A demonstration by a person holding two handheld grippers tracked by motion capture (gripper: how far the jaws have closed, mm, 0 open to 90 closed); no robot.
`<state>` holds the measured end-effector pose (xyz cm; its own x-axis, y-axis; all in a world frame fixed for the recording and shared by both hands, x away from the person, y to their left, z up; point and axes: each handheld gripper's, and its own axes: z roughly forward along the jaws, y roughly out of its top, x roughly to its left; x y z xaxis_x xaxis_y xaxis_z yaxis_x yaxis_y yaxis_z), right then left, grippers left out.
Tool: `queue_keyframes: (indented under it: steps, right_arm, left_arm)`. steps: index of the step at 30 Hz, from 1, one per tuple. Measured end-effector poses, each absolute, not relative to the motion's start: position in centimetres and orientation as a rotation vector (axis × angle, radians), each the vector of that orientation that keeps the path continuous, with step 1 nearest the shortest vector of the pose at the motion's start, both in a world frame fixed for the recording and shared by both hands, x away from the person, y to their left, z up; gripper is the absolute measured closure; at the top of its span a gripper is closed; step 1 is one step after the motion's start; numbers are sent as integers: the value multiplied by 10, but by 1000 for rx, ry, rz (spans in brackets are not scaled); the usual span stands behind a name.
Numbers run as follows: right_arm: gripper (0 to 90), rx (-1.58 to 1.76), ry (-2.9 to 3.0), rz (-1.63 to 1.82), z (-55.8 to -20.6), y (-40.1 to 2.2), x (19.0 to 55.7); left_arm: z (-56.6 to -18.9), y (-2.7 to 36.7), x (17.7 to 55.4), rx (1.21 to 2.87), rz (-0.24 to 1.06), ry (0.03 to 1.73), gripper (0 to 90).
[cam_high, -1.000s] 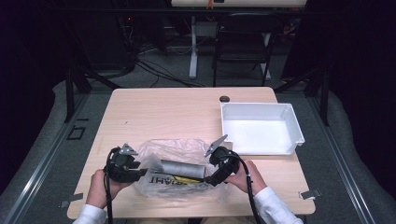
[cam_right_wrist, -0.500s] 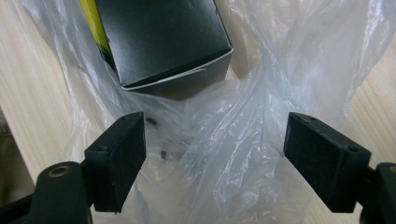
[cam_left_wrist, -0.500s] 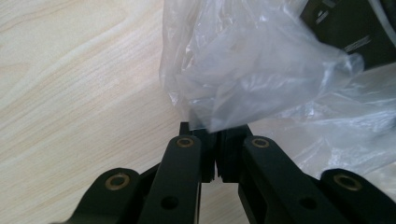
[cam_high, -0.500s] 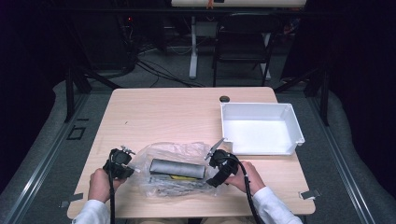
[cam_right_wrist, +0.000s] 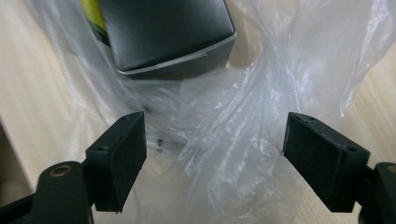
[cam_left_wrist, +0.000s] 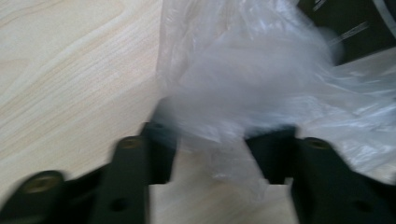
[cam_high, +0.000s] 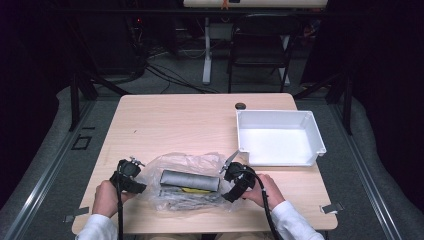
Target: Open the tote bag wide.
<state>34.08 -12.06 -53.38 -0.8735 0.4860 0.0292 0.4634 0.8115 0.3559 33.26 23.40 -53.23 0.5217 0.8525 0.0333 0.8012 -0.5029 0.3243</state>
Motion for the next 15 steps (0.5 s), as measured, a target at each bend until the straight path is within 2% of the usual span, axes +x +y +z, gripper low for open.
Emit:
queue_keyframes:
  steps: [1,2,3,5,15]
  right_arm:
    - [210,766,2921,592,-527,-122,340]
    - [210,766,2921,592,-527,-122,340]
    - [211,768,2914,621,-523,-123,339]
    - [211,758,2899,669,-511,-125,336]
    - [214,684,2878,724,-484,-113,333]
  left_arm:
    - [-526,236,329,2459,276,1371,408]
    - [-526,236,329,2459,276,1371,367]
    - [-522,236,326,2443,286,1363,367]
    - [-517,238,323,2424,285,1344,255]
    - [-496,244,309,2321,296,1311,103]
